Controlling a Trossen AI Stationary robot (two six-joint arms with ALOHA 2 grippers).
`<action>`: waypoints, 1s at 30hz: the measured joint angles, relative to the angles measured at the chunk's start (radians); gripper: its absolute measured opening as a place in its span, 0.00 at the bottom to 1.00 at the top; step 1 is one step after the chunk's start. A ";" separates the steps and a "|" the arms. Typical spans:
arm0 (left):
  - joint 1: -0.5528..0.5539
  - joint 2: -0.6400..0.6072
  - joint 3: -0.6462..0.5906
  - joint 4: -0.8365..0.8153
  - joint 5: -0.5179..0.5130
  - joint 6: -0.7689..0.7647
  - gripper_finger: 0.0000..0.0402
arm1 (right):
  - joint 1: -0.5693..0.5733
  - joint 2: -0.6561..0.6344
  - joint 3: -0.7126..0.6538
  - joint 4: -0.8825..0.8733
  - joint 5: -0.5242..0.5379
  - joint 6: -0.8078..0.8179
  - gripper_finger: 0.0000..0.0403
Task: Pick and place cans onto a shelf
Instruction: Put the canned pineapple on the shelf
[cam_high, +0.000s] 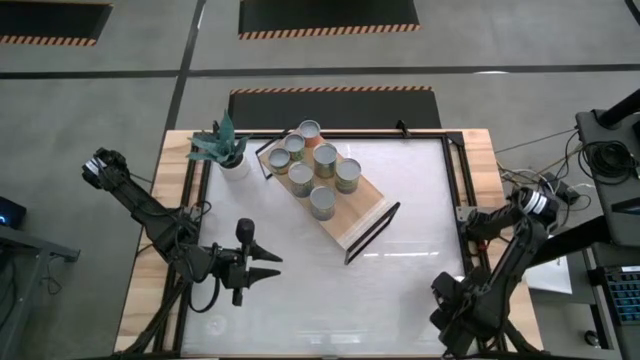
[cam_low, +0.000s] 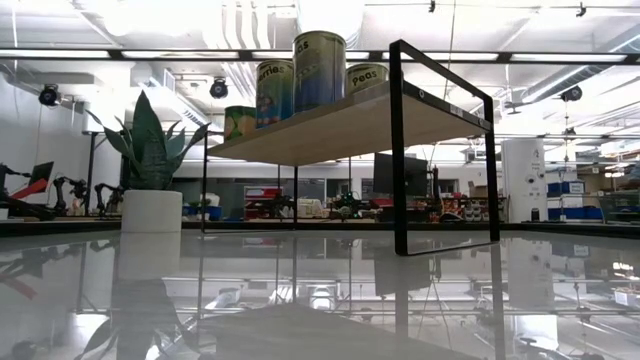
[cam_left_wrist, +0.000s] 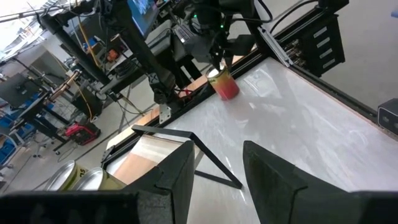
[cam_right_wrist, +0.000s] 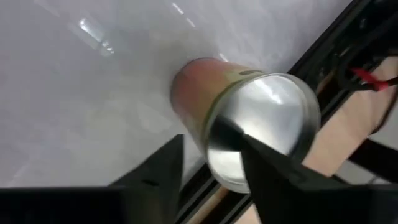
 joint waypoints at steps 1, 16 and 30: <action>0.000 0.000 0.000 0.000 0.000 0.000 0.30 | 0.000 0.006 0.000 -0.005 0.004 -0.008 0.33; 0.000 0.000 0.000 0.000 0.000 -0.002 0.30 | -0.001 -0.051 0.031 0.023 0.286 0.044 0.02; 0.000 0.000 0.000 0.000 0.000 -0.008 0.30 | -0.002 -0.105 0.074 0.041 0.561 0.003 0.02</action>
